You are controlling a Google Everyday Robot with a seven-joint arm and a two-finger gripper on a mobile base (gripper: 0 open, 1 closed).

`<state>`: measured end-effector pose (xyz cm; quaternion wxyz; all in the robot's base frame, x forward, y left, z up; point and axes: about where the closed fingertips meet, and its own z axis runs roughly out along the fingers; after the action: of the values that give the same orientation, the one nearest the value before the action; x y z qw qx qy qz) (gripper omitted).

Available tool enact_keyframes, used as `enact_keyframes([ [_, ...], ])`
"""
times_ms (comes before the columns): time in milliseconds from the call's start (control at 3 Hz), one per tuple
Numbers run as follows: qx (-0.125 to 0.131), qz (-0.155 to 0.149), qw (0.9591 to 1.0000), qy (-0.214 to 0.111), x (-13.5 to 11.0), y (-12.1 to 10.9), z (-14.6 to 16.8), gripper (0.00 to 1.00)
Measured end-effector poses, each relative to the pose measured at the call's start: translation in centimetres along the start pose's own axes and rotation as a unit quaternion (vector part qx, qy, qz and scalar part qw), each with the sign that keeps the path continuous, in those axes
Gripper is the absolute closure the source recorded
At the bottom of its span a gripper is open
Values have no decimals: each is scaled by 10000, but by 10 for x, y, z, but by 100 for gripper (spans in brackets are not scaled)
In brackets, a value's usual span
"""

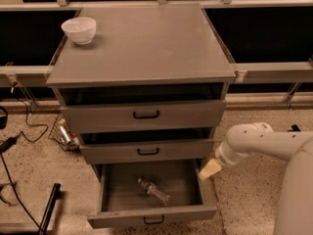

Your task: Pick water bottle from bottom drawer and place on counter

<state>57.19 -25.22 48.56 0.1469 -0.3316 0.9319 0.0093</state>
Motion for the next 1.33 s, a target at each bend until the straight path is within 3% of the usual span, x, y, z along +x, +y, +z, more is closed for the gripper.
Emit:
enact_keyframes([
  [333, 364, 312, 9988, -39, 10, -41, -27, 0],
  [667, 877, 569, 9945, -39, 24, -88, -67, 0],
  [1000, 1443, 577, 9875, -258, 27, -144, -123, 0],
  [1333, 1455, 578, 9875, -201, 32, -155, -114, 0],
])
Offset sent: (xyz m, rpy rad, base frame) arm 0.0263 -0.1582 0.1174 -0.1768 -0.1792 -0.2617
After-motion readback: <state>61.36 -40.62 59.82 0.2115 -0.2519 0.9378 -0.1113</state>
